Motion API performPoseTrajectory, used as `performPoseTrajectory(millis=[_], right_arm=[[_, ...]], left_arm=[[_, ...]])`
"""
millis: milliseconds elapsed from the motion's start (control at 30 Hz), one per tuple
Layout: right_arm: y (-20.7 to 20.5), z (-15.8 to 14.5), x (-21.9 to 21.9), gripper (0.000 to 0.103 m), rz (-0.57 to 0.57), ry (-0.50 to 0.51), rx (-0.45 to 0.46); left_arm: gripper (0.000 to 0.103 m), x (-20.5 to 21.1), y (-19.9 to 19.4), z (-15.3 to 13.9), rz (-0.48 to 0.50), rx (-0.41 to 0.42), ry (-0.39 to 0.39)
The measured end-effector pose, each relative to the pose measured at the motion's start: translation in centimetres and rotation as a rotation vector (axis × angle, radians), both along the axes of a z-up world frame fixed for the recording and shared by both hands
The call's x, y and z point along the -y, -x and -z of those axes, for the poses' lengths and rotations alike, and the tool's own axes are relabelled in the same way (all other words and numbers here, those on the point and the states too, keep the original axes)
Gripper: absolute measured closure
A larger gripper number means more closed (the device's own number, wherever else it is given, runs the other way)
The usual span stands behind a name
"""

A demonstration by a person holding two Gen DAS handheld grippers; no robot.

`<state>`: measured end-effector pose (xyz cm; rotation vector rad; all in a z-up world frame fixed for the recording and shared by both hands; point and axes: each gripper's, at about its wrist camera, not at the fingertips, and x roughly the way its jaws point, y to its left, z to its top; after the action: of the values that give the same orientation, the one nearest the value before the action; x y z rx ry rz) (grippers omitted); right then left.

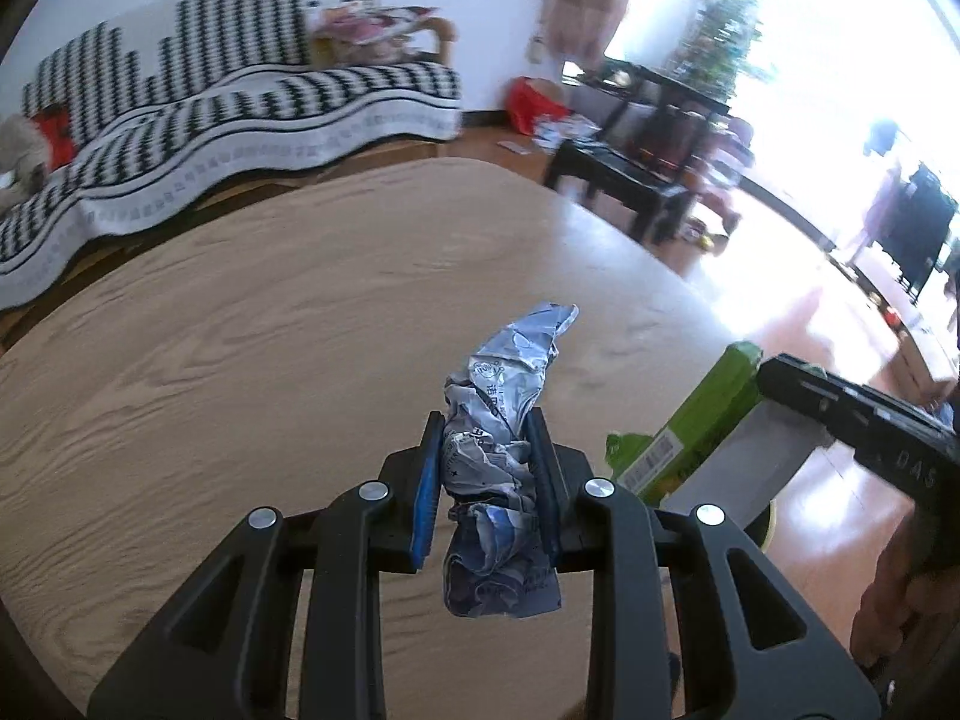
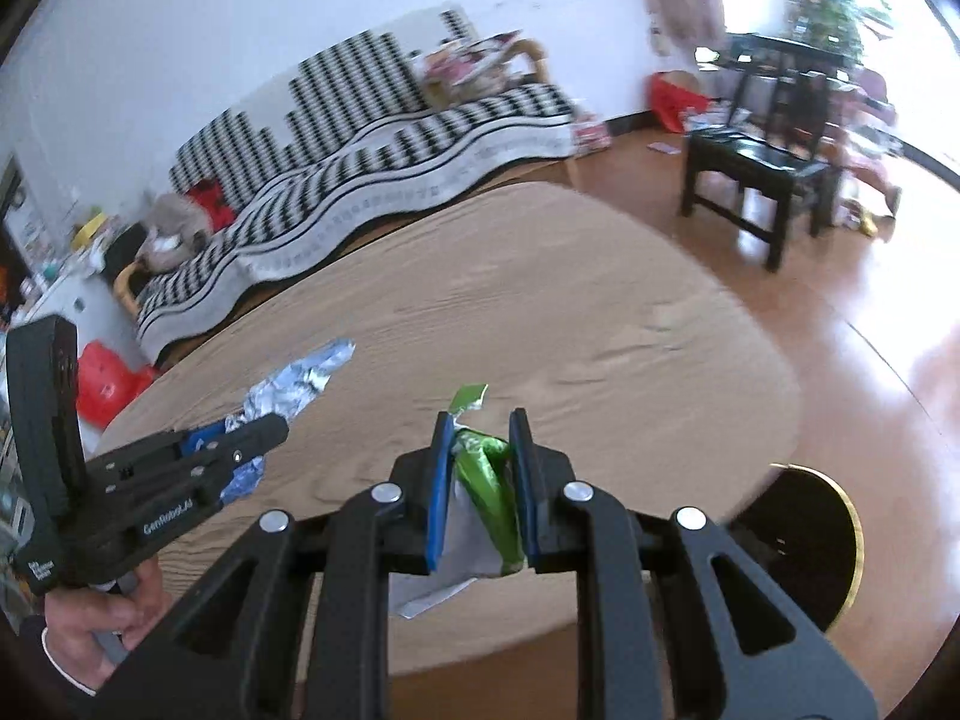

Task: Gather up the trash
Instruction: 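Carry the foil wrapper and green packet over the black bin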

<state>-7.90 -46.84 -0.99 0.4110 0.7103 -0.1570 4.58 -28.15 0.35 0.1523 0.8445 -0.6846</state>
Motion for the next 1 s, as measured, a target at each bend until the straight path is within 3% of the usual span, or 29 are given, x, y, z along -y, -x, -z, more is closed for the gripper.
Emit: performPoseTrajectory(millis=[233, 500, 700, 1000], right_arm=[[7.6, 0.2, 7.7, 0.084, 0.168, 0.015, -0.007], [14.9, 3.4, 15.3, 0.084, 0.327, 0.003, -0.081], [16.3, 5.7, 17.4, 0.084, 0.373, 0.001, -0.134], [16.3, 6.7, 18.3, 0.084, 0.402, -0.003, -0.168]], left_arm=[[0.077, 8.2, 5.1, 1.5, 0.175, -0.029, 0.018], [0.077, 15.4, 11.3, 3.8, 0.365, -0.049, 0.014], [0.077, 18.6, 13.2, 5.9, 0.445, -0.081, -0.009], [0.077, 20.9, 12.6, 7.4, 0.454, -0.134, 0.009]])
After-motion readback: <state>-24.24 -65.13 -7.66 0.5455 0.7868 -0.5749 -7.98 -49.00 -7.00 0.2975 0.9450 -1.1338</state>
